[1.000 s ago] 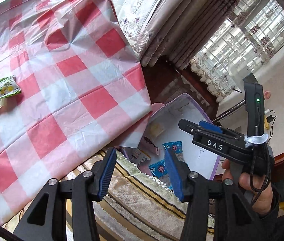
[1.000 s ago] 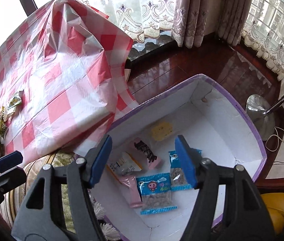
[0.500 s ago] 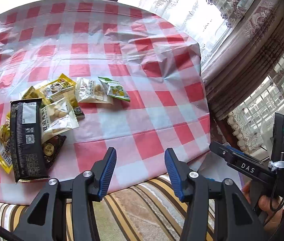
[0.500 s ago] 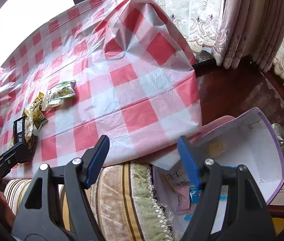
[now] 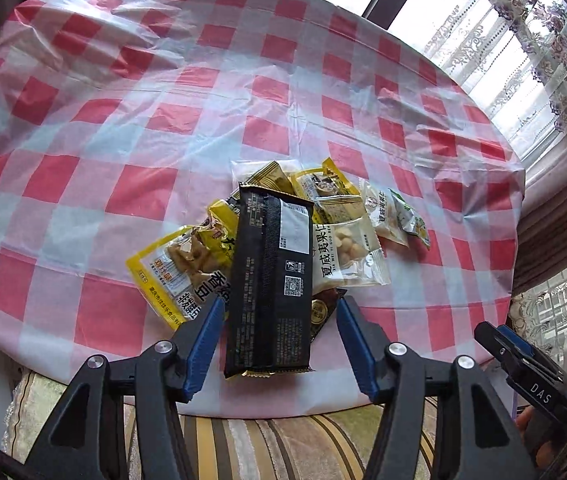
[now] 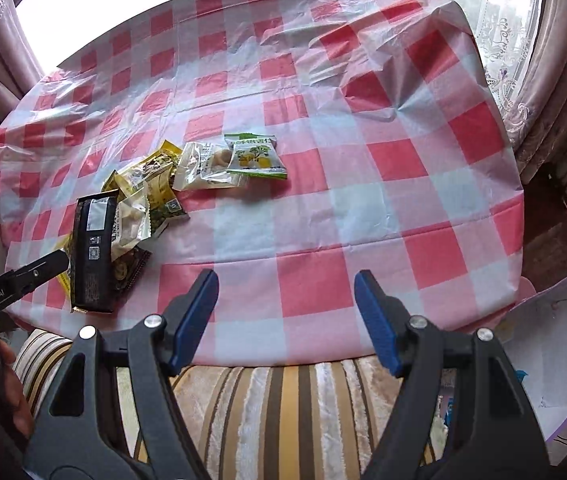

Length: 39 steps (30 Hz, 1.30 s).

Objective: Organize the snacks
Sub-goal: 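Return to the pile and grasp the long black packet with the left tool, then grasp the white peanut bag with the right tool while the left holds the black packet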

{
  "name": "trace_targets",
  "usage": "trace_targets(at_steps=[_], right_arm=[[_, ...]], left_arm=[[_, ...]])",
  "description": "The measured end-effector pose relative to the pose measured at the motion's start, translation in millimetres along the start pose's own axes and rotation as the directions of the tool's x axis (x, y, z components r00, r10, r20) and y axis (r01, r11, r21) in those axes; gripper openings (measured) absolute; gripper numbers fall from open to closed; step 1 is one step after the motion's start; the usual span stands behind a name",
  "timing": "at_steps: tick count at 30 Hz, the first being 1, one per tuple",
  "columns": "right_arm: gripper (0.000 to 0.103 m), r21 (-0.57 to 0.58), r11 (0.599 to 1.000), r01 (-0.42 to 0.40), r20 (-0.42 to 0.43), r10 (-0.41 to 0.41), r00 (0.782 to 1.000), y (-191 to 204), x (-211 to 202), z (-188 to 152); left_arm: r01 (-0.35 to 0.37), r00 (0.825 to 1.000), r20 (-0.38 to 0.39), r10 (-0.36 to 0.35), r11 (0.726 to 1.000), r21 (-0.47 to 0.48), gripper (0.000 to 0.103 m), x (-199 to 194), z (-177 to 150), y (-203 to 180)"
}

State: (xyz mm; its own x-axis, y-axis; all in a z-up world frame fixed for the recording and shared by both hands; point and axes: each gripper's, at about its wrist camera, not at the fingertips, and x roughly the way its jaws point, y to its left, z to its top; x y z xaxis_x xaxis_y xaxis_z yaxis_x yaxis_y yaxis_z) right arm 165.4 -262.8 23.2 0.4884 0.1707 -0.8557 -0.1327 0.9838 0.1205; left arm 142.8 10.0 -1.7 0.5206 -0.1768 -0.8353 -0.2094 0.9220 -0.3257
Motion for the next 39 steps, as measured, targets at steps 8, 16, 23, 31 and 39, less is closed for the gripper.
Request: trace_targets(at_steps=[8,16,23,31,39], right_arm=[[0.074,-0.076,0.997,-0.008,-0.016,0.007,1.000,37,15,2],[0.075,-0.101,0.995,0.010,-0.017,-0.011,1.000,49,25,-2],[0.075,-0.069,0.998,-0.002,-0.040,-0.001,0.999,42,31,-3],[0.075,-0.103,0.995,0.010,-0.020,-0.012,1.000,50,26,-3],[0.075,-0.190,0.981,-0.032,-0.018,0.029,0.999,89,27,1]], left_arm=[[-0.071,0.994,-0.075,0.075,0.996,0.062,0.065,29,7,-5],[-0.207,0.971,-0.086,0.222,0.966,0.155,0.074,51,9,-24],[-0.259,0.960,-0.060,0.274,0.948,0.184,0.064,55,8,-25],[-0.145,0.989,-0.002,0.146,0.988,0.054,0.050,18,6,5],[-0.150,0.986,0.050,0.160,0.975,-0.164,0.050,-12,8,76]])
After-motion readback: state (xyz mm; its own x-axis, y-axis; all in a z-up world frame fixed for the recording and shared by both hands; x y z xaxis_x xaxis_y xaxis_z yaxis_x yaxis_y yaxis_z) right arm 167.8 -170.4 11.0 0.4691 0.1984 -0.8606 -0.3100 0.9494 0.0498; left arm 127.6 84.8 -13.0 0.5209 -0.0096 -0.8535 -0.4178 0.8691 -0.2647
